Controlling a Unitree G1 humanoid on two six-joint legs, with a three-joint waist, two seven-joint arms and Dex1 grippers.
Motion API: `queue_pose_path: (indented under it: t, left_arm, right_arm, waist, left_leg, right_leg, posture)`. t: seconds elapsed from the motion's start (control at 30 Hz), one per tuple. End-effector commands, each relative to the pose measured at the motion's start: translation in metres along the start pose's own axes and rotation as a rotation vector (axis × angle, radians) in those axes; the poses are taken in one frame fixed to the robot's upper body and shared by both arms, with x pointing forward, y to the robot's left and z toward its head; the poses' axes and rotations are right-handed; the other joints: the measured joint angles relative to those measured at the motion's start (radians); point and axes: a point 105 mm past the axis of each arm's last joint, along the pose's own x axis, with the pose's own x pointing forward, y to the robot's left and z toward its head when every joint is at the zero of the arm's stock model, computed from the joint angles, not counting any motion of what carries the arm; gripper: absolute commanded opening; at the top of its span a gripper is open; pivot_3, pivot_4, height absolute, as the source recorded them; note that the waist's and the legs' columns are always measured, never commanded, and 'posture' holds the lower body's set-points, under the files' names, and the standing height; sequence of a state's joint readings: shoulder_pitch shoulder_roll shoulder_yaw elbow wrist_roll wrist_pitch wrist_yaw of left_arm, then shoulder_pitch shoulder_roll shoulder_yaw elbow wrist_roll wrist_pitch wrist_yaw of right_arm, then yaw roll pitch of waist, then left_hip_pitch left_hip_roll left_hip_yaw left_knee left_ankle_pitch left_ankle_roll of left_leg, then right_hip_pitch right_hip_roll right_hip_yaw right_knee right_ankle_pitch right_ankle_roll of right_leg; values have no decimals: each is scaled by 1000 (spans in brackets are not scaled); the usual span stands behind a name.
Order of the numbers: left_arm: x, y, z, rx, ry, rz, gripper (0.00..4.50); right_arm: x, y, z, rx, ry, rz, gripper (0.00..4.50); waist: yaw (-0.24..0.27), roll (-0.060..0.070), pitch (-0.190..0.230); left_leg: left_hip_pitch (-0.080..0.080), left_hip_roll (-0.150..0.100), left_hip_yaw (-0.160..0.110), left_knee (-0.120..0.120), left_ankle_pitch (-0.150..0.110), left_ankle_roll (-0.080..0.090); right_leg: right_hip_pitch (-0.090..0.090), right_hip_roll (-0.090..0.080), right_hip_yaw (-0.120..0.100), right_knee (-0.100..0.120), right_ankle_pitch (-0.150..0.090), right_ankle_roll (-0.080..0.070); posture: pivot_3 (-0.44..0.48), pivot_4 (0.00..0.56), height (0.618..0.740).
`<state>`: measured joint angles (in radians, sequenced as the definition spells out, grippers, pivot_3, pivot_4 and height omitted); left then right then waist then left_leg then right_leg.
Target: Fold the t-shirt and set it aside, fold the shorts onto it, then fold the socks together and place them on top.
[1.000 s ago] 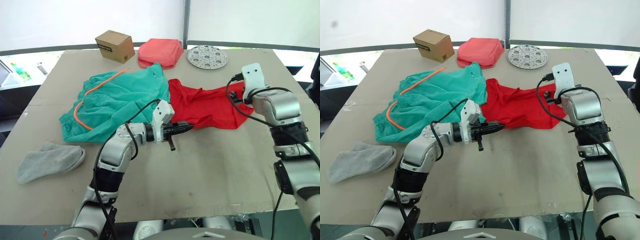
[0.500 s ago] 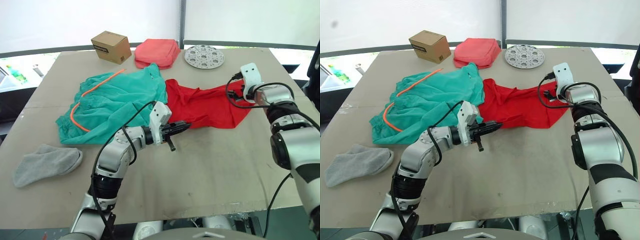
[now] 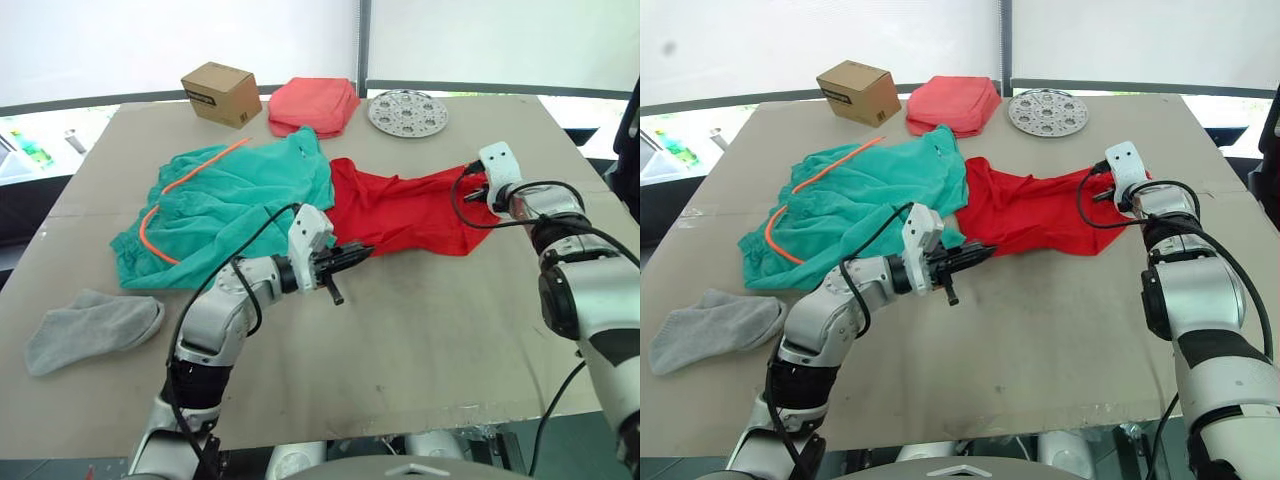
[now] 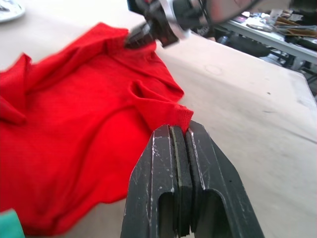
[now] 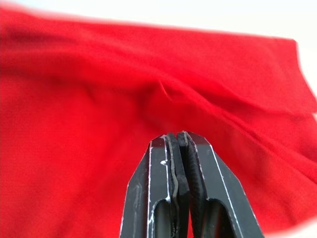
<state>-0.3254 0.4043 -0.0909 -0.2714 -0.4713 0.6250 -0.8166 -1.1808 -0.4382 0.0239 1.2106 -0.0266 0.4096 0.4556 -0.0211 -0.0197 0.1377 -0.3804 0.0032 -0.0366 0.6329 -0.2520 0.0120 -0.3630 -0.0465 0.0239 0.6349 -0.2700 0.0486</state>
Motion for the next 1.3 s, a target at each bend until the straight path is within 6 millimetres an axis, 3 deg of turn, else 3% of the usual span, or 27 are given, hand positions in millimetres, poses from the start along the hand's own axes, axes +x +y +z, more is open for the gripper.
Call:
queue_pose_path:
  t: [0.03, 0.13, 0.33, 0.53, 0.87, 1.13, 1.3]
  left_arm:
    - [-15, -28, 12, -44, -13, -158, 0]
    - [-37, -52, 0, -122, 88, -289, 0]
    - [-75, -68, -12, -207, 217, -347, 0]
    - [-82, -42, -14, -128, 243, -210, 0]
    - [-71, -38, -4, -72, 202, -226, 0]
    - [-70, -38, 3, -60, 179, -211, 0]
    - [-70, -35, 6, -52, 163, -178, 0]
  right_arm:
    - [-15, 6, 14, 34, -65, 60, 1001]
    - [-38, 21, 9, 30, -78, 101, 2383]
    - [-90, 37, -17, -157, -1, 132, 2383]
    - [-130, 57, -37, -398, 71, 297, 2383]
    - [-100, 59, -31, -586, 84, 367, 2383]
    - [-74, 55, -26, -606, 100, 379, 2383]
    - [-67, 52, -34, -610, 145, 414, 2383]
  waist:
    - [1, -1, -1]
    - [6, 1, -1]
    - [10, 6, 1]
    - [8, 5, 0]
    - [8, 4, 0]
    - [10, 3, 0]
    - [9, 3, 0]
  left_leg:
    - [0, 0, 0, 0, 0, 0]
    - [-2, 1, -4, -1, 0, 0]
    - [-2, 0, -4, -1, -1, 1]
    - [-1, 0, -5, -1, -2, 3]
    - [-2, 1, -1, -1, -2, 3]
    - [-2, 1, -1, 0, -2, 3]
    - [-2, 1, -1, -1, -2, 3]
  right_leg:
    - [0, 0, 0, 0, 0, 0]
    - [0, -4, 1, 1, 0, 0]
    - [-1, -6, 0, -3, 0, 0]
    - [2, -6, -2, -8, -3, -5]
    - [0, -4, -2, -8, 0, 0]
    - [1, -5, -2, -8, 0, 0]
    - [0, -5, -3, -8, 0, 0]
  posture:
    - [0, 150, 740]
    - [0, 150, 740]
    - [0, 150, 740]
    - [0, 150, 740]
    - [0, 150, 740]
    - [0, 150, 740]
    - [0, 150, 740]
